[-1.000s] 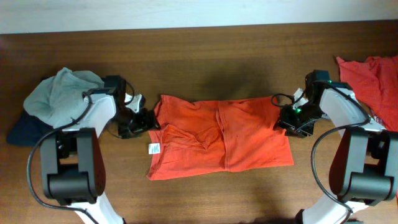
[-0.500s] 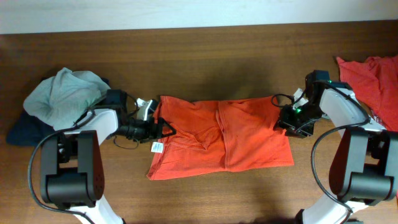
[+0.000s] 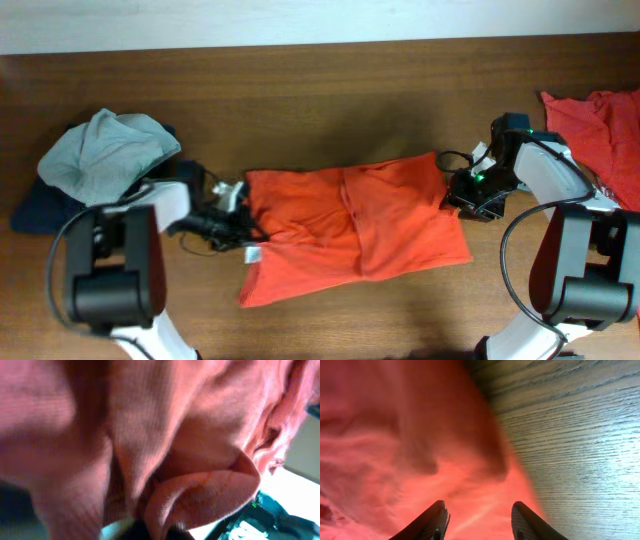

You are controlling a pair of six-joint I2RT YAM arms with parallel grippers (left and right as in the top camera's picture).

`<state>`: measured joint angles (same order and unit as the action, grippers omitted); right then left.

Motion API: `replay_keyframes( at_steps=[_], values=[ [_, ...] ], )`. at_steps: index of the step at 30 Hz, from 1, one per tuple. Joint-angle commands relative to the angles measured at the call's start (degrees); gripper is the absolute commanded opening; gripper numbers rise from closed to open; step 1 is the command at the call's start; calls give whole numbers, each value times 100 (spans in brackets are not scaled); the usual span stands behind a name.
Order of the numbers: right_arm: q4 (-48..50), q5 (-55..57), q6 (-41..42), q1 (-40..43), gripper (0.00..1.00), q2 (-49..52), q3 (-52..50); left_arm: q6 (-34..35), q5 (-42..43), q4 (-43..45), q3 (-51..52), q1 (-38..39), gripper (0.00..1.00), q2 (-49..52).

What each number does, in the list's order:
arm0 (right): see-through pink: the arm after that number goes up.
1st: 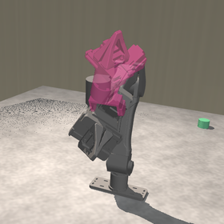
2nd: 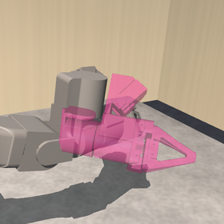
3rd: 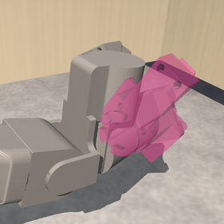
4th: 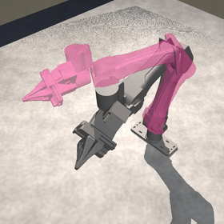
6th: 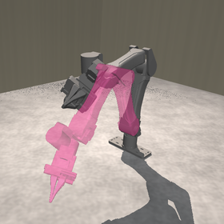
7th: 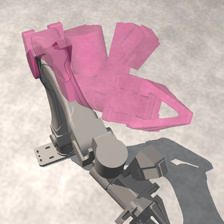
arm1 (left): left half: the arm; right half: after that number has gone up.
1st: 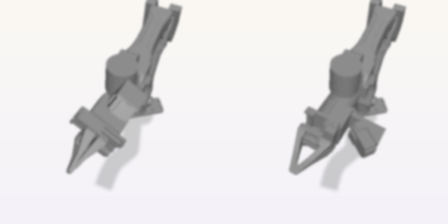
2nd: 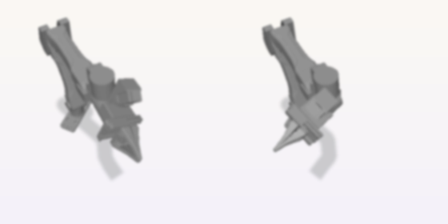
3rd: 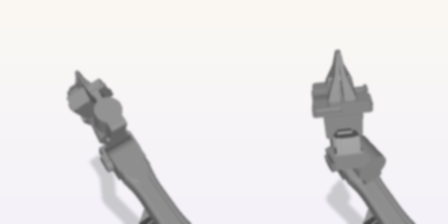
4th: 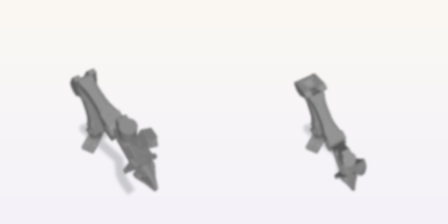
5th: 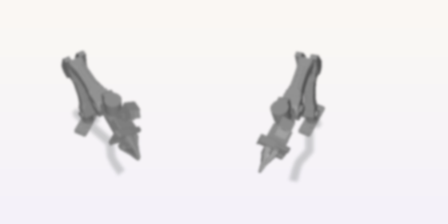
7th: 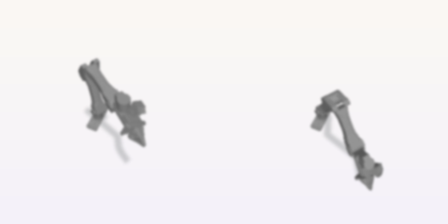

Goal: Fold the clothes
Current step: 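Fold the left end over toward the right with the left gripper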

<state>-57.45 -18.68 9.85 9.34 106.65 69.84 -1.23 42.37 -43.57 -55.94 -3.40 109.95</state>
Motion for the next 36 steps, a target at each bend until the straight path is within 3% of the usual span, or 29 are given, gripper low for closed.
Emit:
replay_keyframes(
  at_steps=[1,5,12,15,22,27,29,35,36],
  values=[
    [-17,68,-57,11,46,-131,-20,101,-1357,-380,-503,-409,1,-898],
    [-44,-26,-59,11,46,-131,125,7,-2072,-1038,-1233,-402,0,-1458],
    [-85,-514,-59,15,47,-131,448,-13,-2127,-1757,-2326,448,1,-1600],
    [-107,-511,-61,15,47,-131,448,546,-2433,-1633,-2330,1663,1,-1534],
    [-144,-511,-61,15,47,-131,448,1812,-3110,-1082,-2330,3526,1,-1209],
    [-173,-511,-61,13,47,-131,448,2332,-3165,-793,-2330,4135,6,-761],
    [-173,-511,-61,4,47,-131,448,2374,-3145,-549,-2330,4297,16,-601],
    [-170,-509,-61,4,47,-131,448,2483,-3040,92,-2387,4610,18,-496],
    [-170,-511,-61,4,47,-131,448,2483,-3012,146,-2409,4627,25,-496]
  ],
)
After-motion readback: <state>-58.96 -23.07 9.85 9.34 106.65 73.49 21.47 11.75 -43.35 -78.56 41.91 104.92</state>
